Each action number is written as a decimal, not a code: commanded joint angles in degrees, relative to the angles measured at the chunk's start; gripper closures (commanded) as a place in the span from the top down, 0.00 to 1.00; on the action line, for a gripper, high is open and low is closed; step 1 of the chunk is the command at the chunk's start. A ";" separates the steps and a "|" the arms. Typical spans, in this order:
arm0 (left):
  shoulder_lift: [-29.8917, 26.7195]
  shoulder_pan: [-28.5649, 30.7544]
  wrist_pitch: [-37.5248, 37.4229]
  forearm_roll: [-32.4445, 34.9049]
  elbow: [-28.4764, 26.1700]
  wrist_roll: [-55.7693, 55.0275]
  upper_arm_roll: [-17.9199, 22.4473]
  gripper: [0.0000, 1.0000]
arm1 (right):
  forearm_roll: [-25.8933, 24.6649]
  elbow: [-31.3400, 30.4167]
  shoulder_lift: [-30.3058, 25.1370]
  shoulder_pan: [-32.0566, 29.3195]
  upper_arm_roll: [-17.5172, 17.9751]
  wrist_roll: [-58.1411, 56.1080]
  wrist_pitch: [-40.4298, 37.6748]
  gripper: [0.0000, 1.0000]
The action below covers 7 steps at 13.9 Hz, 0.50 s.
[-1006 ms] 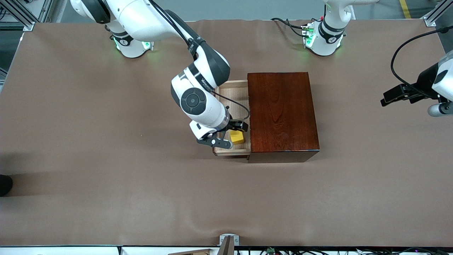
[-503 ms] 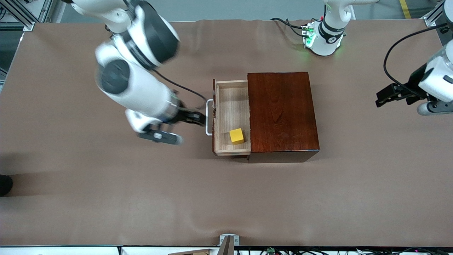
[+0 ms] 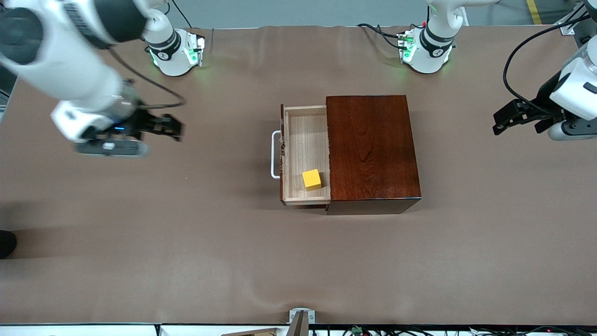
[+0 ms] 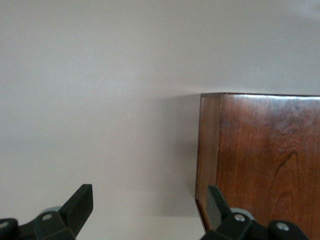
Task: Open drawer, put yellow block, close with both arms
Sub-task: 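Open the right gripper and withdraw it from the drawer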
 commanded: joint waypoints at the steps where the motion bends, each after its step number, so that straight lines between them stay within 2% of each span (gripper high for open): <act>1: -0.99 0.55 -2.47 0.31 0.31 -0.67 -0.48 1.00 | -0.70 -7.68 -6.12 -7.27 1.01 -4.18 1.07 1.00; 5: -0.81 0.55 -2.47 0.31 0.31 -0.76 -0.48 1.00 | -0.88 -7.50 -6.12 -17.65 1.01 -13.40 0.27 1.00; 7: -0.64 0.37 -2.47 0.31 0.39 -0.76 -0.48 1.00 | -1.23 -7.15 -6.12 -19.34 1.01 -14.74 0.18 1.00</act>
